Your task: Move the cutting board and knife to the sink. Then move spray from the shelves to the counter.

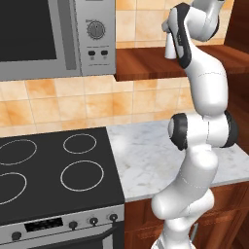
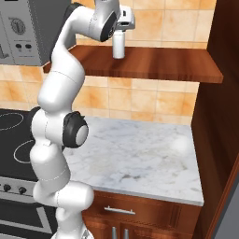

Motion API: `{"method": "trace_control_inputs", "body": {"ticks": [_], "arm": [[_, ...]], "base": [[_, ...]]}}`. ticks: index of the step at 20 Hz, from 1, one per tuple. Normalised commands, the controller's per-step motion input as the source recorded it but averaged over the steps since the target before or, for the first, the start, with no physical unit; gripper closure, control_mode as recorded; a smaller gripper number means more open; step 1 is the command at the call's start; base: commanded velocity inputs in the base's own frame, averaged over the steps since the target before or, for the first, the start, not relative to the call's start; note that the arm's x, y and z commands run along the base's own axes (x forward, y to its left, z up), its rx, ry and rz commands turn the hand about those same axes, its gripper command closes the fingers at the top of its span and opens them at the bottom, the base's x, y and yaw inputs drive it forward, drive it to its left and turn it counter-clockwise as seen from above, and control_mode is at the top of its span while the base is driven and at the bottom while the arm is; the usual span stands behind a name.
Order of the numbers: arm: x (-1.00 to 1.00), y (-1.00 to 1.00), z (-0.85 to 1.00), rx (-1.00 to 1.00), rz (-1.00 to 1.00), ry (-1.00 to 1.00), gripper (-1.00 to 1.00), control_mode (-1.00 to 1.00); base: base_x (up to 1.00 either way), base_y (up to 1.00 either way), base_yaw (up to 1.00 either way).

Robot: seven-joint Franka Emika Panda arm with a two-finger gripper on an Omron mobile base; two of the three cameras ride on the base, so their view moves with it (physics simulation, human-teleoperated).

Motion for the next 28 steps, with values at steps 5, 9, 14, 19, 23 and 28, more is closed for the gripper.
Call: {"method": "trace_control_inputs", "body": {"ticks": [5, 9, 14, 19, 23, 28], "arm": [[0.24, -0.03, -0.05, 0.03, -0.03, 0.00, -1.00, -1.00], [0.23, -0.07, -0.03, 0.03, -0.02, 0.00, -1.00, -1.00], [0.15, -0.02, -0.04, 0.03, 0.00, 0.04, -1.00, -1.00], [0.14, 0.00, -0.02, 0.03, 0.00, 0.02, -1.00, -1.00], [0.15, 0.00, -0.01, 0.02, 0.00, 0.00, -1.00, -1.00], [0.14, 0.00, -0.07, 0.01, 0.00, 0.02, -1.00, -1.00]], "base": [[0.00, 0.00, 0.00], [0.00, 0.00, 0.00], [0.00, 0.00, 0.00], [0.00, 0.00, 0.00], [0.00, 0.00, 0.00], [0.00, 0.00, 0.00]]}}
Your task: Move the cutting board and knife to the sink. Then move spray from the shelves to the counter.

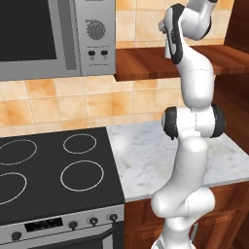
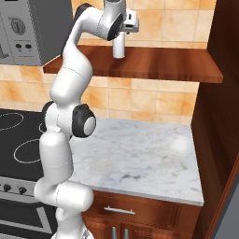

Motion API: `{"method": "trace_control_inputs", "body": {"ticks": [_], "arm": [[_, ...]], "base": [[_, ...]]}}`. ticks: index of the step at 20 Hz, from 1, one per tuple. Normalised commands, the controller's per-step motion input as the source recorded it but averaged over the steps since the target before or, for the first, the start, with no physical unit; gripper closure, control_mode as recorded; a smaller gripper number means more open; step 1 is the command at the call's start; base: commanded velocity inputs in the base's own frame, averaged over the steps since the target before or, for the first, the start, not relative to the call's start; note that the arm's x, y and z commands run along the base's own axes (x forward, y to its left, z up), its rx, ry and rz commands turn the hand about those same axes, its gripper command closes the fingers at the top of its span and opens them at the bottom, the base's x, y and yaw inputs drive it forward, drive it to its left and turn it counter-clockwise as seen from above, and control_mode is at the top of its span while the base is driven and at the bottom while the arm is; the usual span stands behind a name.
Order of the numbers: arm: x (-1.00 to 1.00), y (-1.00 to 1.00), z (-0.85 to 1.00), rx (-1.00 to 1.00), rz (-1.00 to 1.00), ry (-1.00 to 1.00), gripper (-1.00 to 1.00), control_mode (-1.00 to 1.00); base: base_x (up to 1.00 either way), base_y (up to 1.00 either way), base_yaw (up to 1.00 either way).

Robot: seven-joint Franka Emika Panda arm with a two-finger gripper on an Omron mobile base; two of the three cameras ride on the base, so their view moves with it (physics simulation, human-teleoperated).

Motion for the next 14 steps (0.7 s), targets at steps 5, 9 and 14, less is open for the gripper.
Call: {"method": "trace_control_inputs", "body": {"ticks": [5, 9, 14], "arm": [[0.05, 0.00, -0.07, 0.00, 0.00, 0.01, -1.00, -1.00], [0.00, -0.01, -0.09, 0.02, 0.00, 0.00, 1.00, -1.00], [-0.05, -0.05, -0.10, 0.01, 0.00, 0.00, 1.00, -1.00]], "base": [[0.00, 0.00, 0.00], [0.00, 0.00, 0.00], [0.00, 0.00, 0.00]]}}
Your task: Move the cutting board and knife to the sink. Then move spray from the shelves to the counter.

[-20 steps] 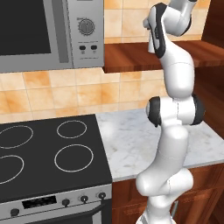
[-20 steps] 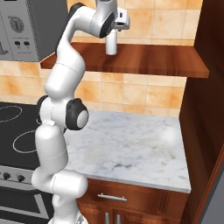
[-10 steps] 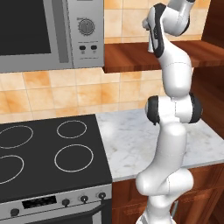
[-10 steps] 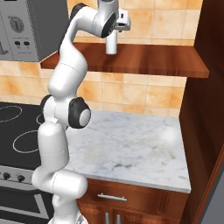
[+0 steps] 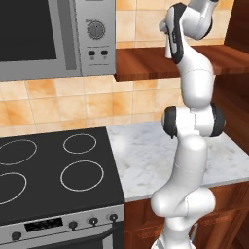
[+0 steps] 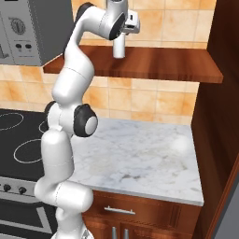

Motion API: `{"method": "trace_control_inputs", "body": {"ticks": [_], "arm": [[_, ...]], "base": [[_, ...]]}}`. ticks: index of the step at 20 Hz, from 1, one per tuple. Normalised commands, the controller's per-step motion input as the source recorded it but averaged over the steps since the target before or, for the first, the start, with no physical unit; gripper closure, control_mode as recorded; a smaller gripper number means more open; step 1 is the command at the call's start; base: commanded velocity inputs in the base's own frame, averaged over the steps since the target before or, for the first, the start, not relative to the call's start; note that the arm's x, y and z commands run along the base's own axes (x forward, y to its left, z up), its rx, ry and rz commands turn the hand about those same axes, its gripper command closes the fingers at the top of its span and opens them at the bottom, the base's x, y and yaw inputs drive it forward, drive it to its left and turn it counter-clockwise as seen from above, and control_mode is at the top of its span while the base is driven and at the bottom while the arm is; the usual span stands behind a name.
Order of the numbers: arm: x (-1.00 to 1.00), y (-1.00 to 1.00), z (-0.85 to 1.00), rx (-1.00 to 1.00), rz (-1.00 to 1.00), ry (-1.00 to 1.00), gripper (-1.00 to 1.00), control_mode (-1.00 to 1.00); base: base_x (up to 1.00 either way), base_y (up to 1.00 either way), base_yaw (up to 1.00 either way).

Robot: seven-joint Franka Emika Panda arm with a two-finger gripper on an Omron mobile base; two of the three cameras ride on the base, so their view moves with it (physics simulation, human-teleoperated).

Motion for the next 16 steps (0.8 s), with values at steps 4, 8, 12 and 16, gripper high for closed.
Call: {"method": "trace_control_inputs", "body": {"ticks": [4, 8, 12, 16], "arm": [[-0.37, -0.13, -0.10, 0.00, 0.00, -0.12, 1.00, -1.00], [-0.76, -0.21, -0.08, 0.00, 0.00, -0.12, 1.00, -1.00], [-0.90, -0.24, -0.27, 0.00, 0.00, -0.08, 1.00, -1.00], [-0.81, -0.18, -0.22, 0.00, 0.00, -0.02, 1.00, -1.00]], "base": [[0.00, 0.00, 0.00], [0.00, 0.00, 0.00], [0.00, 0.00, 0.00], [0.00, 0.00, 0.00]]}}
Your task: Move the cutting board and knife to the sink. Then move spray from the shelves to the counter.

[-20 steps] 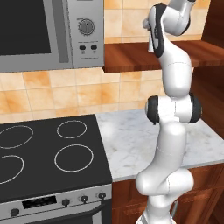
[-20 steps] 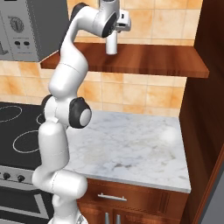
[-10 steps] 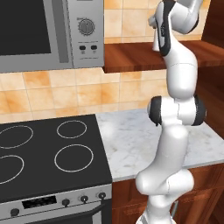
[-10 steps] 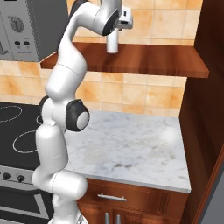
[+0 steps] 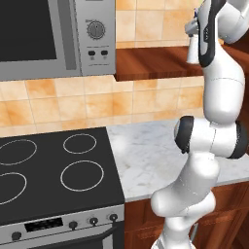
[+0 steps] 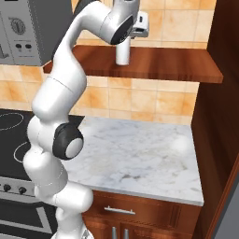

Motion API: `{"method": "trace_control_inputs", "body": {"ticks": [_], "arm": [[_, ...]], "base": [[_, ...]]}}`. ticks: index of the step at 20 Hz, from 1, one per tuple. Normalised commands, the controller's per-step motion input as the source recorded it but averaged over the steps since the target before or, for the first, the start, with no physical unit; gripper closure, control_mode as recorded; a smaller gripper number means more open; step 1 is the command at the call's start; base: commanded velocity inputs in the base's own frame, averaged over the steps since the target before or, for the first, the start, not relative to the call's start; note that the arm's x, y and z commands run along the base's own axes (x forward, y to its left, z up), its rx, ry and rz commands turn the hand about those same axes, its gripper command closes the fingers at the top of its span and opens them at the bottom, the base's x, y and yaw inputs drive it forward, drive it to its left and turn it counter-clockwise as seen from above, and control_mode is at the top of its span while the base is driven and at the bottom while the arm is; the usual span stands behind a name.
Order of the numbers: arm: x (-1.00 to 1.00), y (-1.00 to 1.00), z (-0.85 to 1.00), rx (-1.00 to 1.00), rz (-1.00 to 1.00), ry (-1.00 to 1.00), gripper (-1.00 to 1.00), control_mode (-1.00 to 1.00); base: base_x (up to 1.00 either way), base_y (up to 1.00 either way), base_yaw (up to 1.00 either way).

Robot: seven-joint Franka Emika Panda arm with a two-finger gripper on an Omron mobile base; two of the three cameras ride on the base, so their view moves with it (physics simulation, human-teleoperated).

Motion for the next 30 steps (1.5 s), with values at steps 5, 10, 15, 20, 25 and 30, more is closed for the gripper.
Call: {"method": "trace_control_inputs", "body": {"ticks": [5, 10, 15, 20, 25, 30], "arm": [[-0.77, -0.13, -0.16, 0.00, 0.00, 0.01, 1.00, -1.00], [-0.78, -0.08, -0.21, 0.00, 0.00, 0.00, 1.00, -1.00], [-0.68, 0.00, -0.51, 0.00, 0.00, 0.00, 1.00, -1.00], [-0.63, 0.02, -0.63, 0.00, 0.00, -0.01, 1.00, -1.00], [-0.39, 0.12, -0.79, -0.01, 0.00, -0.08, 1.00, -1.00], [-0.13, 0.09, -0.72, 0.01, 0.00, -0.04, 1.00, -1.00]], "base": [[0.00, 0.00, 0.00], [0.00, 0.00, 0.00], [0.00, 0.00, 0.00], [0.00, 0.00, 0.00], [0.00, 0.00, 0.00], [0.00, 0.00, 0.00]]}}
